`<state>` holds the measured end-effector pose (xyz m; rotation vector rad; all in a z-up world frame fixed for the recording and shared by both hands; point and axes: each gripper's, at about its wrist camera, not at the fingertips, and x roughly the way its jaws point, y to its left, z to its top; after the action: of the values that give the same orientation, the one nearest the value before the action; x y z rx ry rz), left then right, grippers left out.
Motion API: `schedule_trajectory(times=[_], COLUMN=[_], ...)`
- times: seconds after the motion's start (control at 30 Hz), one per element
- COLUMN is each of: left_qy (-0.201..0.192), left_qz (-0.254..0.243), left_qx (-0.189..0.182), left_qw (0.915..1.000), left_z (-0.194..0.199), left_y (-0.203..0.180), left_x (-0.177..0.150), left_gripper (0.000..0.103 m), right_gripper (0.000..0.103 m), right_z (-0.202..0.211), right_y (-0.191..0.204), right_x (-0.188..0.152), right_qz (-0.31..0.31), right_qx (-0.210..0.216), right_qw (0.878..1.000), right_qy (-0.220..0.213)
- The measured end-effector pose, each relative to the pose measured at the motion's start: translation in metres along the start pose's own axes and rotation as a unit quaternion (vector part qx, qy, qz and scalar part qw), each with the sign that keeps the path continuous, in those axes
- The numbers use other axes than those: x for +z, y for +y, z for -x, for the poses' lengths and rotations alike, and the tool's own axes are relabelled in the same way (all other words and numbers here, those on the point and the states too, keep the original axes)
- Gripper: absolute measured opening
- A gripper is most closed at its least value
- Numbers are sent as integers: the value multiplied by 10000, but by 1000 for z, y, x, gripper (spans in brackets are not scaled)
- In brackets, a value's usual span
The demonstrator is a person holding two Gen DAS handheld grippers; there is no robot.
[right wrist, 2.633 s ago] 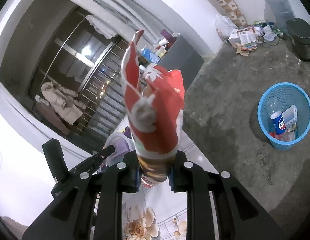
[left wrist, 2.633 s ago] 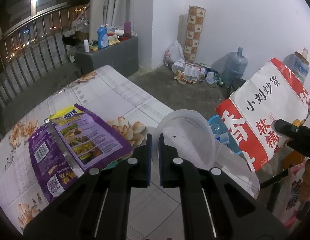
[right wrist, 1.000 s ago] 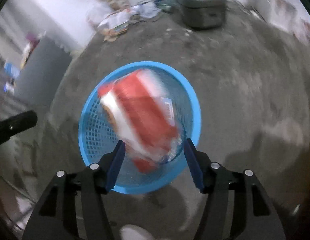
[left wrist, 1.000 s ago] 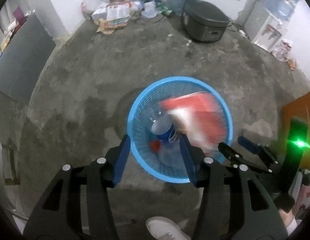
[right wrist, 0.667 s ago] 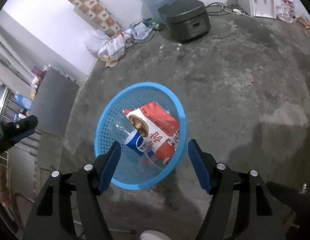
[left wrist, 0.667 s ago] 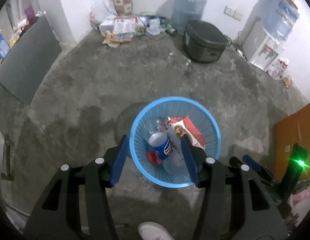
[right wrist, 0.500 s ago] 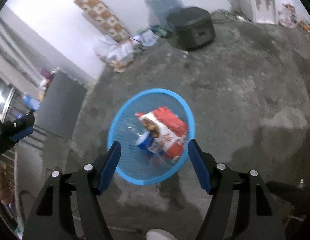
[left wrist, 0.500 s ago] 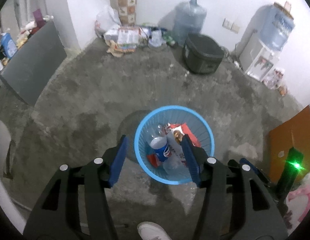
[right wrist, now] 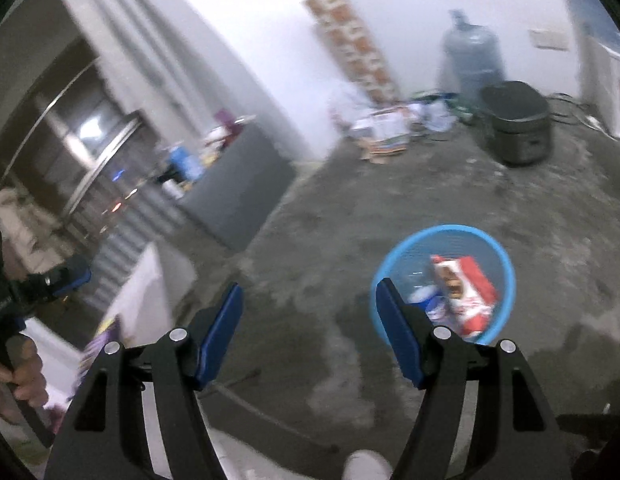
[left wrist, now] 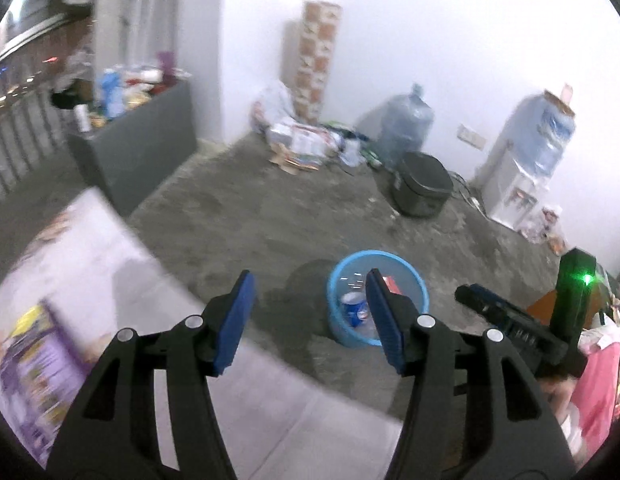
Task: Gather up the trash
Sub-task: 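Move both grippers back over the table toward the purple bag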
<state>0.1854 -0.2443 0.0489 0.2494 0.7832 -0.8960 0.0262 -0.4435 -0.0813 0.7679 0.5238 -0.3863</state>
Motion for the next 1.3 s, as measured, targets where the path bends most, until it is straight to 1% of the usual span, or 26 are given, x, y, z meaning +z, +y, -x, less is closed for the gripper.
schedule_trajectory(times=[0.07,0.1,0.13,0.27,0.3,0.4,0.47,0.5,0.7,0.77,0.8,0.9,1.03,1.1,1.13,1.17,1.2,1.23,1.3], left_qy=[-142,-239,-293,-586,-682,-855,-943,-966,-1045,-1037,-1028,-986,-775,-704,-661,-613,-528,-472,-322], left_qz=[155,269,334,662,799,1095,1334,1514,2160,2378,2544,2775,3144,3221,3263,3330,3412,3466,3659], left_qx=[173,319,406,891,1051,1369,1573,1719,2091,2065,1989,1760,1231,914,835,797,644,574,540], left_qw=[9996,9988,9982,9921,9889,9808,9739,9686,9480,9434,9408,9393,9381,9397,9392,9376,9363,9351,9285], left_z=[30,50,61,115,132,163,181,191,225,232,233,227,200,182,173,166,154,146,130], left_y=[23,40,50,97,113,146,169,185,241,259,270,281,304,312,314,316,322,326,334], left_x=[-11,-18,-20,-43,-50,-65,-76,-84,-126,-140,-148,-161,-175,-176,-174,-175,-174,-175,-176], left_gripper=[54,54,54,54,54,54,54,54,54,54,54,54,54,54,54,54,54,54,54], right_gripper=[68,68,68,68,68,68,68,68,68,68,68,68,70,70,70,70,70,70,70], right_z=[0,0,0,-4,-4,-9,-13,-13,-23,-29,-33,-47,-71,-86,-94,-108,-116,-131,-155], right_y=[24,33,43,88,99,129,151,158,206,218,226,244,266,276,280,286,290,296,303], right_x=[1,1,0,-3,-5,-8,-10,-12,-25,-30,-32,-39,-48,-51,-53,-54,-56,-58,-60], right_qz=[169,246,324,654,717,934,1066,1102,1375,1417,1432,1446,1466,1440,1398,1320,1282,1199,1051], right_qx=[214,288,359,675,723,837,902,939,1166,1247,1296,1437,1520,1624,1674,1723,1763,1838,1852], right_qw=[9996,9992,9986,9946,9935,9895,9865,9853,9756,9723,9702,9644,9587,9545,9523,9492,9469,9426,9389], right_qy=[102,149,197,449,516,721,855,902,1253,1380,1461,1685,1903,2044,2135,2279,2364,2516,2704])
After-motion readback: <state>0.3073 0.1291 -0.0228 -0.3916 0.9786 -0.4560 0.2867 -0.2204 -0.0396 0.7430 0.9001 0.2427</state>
